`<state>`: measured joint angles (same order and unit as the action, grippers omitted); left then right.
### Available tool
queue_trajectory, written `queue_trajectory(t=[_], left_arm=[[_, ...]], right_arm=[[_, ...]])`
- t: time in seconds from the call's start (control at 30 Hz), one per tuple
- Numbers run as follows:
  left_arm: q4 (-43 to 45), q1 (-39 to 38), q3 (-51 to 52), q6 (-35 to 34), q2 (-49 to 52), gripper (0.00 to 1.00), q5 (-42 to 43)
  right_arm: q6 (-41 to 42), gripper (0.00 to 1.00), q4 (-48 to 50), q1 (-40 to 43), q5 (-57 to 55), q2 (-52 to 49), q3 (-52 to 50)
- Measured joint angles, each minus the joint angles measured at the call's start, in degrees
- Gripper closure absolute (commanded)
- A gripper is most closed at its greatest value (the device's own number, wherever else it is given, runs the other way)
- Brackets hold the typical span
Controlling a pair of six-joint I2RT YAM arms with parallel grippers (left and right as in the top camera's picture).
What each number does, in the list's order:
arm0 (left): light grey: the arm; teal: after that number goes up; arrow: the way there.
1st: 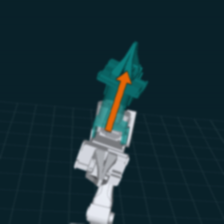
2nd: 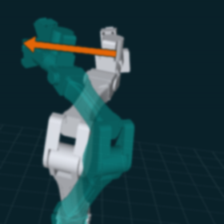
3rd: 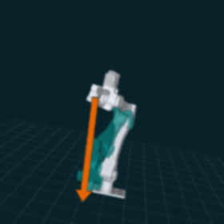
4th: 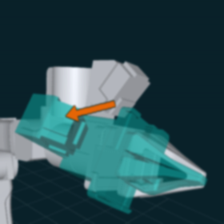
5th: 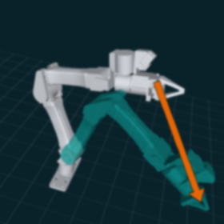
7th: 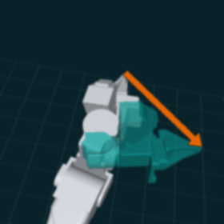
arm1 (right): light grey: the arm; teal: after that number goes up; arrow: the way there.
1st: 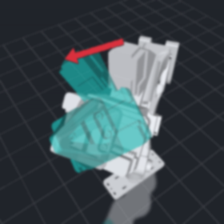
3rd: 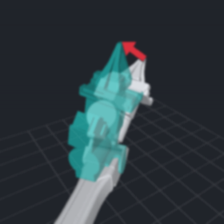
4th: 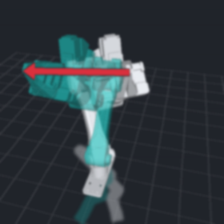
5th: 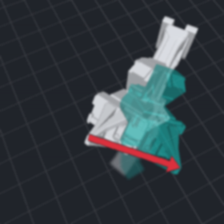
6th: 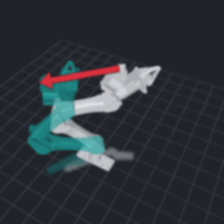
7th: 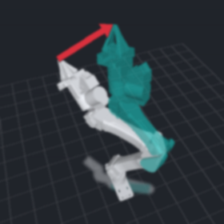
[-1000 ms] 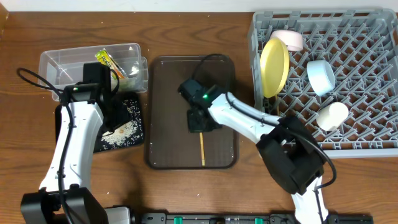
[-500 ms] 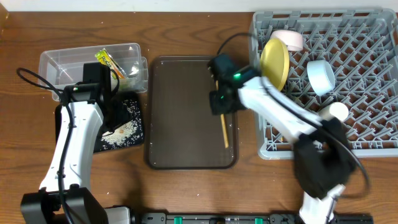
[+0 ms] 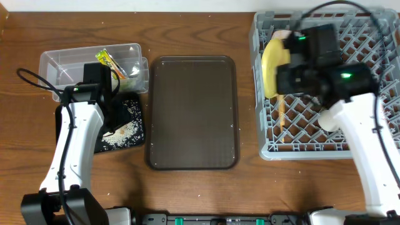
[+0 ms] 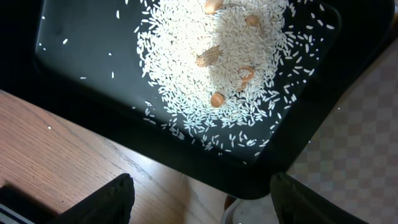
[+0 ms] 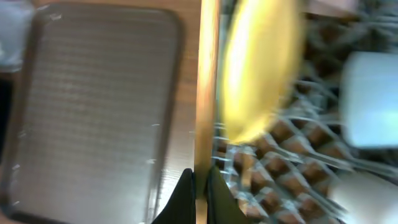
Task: Sort waste into correct bins and load items into the dishwasher rack
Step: 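Carry the second chopstick with the right gripper into the rack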
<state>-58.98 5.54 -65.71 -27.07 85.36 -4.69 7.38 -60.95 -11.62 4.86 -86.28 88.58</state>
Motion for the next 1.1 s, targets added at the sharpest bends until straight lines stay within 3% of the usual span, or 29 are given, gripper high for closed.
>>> queue_trajectory(t=[0.23,0.57,0.83,1.1], left_arm=[[0.00,0.00,0.00,-0.02,0.00,0.27,0.00],[0.00,0.00,0.00,0.00,0.00,0.27,0.00],[0.00,0.00,0.00,-0.02,0.00,0.27,0.00],[0.00,0.00,0.00,0.15,0.00,0.27,0.00]], right_arm=[[-6.16,0.99,-2.73,8.74,-0.52,-2.32,0.00],[-9.99,0.96,-0.66,9.92,1.77,-14.05,-0.02],[-10.62,0.69,2.32,9.90,4.59,-16.87,-0.02],[-10.21,0.65,1.77,10.29,4.76,-16.70,-0.02]])
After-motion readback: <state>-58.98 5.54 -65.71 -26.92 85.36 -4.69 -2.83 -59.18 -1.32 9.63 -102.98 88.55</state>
